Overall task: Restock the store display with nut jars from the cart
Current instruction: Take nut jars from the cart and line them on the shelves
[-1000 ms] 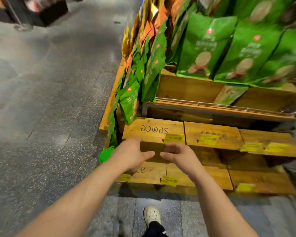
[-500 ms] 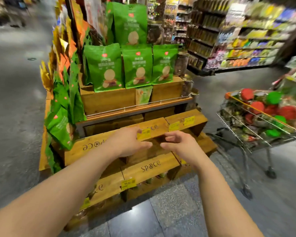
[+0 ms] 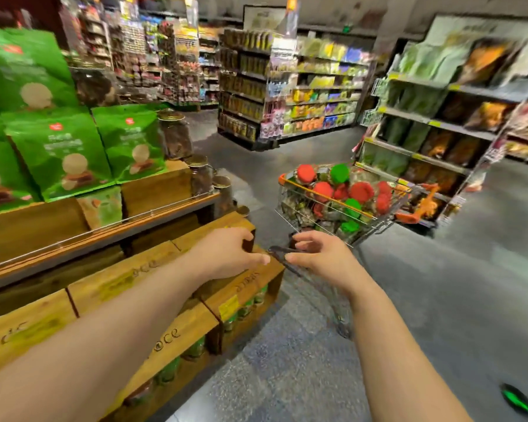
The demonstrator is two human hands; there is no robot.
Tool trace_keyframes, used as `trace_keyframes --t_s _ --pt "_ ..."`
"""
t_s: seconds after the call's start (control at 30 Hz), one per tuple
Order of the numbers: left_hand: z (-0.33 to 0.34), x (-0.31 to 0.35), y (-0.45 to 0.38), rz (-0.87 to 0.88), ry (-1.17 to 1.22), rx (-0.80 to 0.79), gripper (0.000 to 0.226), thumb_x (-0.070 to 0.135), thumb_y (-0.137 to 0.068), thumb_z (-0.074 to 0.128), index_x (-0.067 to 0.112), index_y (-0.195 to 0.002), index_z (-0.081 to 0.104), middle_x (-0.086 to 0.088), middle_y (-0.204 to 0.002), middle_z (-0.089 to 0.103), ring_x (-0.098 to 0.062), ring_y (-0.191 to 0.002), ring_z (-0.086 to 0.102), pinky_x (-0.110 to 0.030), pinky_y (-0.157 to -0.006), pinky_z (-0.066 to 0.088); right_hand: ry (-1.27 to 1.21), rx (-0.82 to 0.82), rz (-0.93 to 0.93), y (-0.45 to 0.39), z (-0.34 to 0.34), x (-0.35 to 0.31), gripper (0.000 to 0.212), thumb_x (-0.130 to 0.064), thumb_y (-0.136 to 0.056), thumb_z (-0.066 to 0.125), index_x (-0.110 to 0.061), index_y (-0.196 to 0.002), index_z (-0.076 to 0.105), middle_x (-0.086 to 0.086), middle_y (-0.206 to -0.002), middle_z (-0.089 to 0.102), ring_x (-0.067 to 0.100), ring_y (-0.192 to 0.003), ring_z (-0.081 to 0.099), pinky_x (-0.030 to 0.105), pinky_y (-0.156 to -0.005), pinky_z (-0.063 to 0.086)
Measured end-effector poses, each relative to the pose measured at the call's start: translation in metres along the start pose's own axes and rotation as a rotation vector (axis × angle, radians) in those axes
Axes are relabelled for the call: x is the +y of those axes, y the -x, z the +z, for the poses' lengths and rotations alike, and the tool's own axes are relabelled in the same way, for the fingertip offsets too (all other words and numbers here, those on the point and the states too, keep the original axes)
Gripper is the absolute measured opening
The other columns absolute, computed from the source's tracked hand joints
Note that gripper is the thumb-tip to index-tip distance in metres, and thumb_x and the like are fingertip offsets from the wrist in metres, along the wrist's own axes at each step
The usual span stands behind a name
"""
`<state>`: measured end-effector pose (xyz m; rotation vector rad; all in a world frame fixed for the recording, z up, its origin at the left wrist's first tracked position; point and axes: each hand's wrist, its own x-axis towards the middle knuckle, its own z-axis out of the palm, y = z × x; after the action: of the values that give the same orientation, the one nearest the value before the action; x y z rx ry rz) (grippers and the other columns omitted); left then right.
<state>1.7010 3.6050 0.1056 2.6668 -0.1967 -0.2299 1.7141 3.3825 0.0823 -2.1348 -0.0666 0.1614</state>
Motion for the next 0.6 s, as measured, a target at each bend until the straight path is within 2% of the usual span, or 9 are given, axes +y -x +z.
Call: trace_keyframes --t_s 0.17,0.33,0.5,0.6 --pt "0.028 0.060 -0.057 0.074 -0.018 -0.036 0.080 0.071 -0.087 0.062 0.024 -0.150 0.048 0.001 -0.153 0.050 -0.020 -0.139 0.047 -0.034 -0.110 0.042 0.023 0.056 0.025 -0.011 -0.069 0.037 0.047 -0.031 -0.080 0.086 -0.029 -0.122 0.067 -0.001 -0.115 0.068 0.012 -0.108 0.065 0.030 -0.087 0.051" --pt "0.044 0.107 -0.103 0.127 -0.034 -0.068 0.076 0.068 -0.087 0.064 0.025 -0.148 0.049 0.003 -0.145 0.057 -0.019 -0.130 0.055 -0.031 -0.099 0.046 -0.066 0.106 0.071 -0.022 -0.112 0.072 0.049 -0.029 -0.082 0.085 -0.027 -0.127 0.066 -0.003 -0.118 0.067 0.003 -0.099 0.065 0.014 -0.069 0.046" --pt "0.054 0.137 -0.147 0.175 -0.042 -0.098 0.072 0.064 -0.088 0.066 0.026 -0.146 0.049 0.002 -0.139 0.060 -0.017 -0.124 0.057 -0.026 -0.087 0.043 -0.090 0.122 0.124 -0.046 -0.135 0.099 0.052 -0.033 -0.081 0.085 -0.030 -0.129 0.064 -0.008 -0.119 0.067 0.008 -0.107 0.064 0.029 -0.087 0.051" --pt "0.056 0.151 -0.183 0.188 -0.029 -0.117 0.075 0.066 -0.087 0.066 0.028 -0.149 0.047 0.001 -0.145 0.057 -0.018 -0.126 0.058 -0.029 -0.094 0.046 -0.097 0.146 0.140 -0.069 -0.152 0.110 0.054 -0.036 -0.080 0.085 -0.033 -0.129 0.063 -0.010 -0.118 0.065 0.008 -0.108 0.063 0.031 -0.086 0.053"
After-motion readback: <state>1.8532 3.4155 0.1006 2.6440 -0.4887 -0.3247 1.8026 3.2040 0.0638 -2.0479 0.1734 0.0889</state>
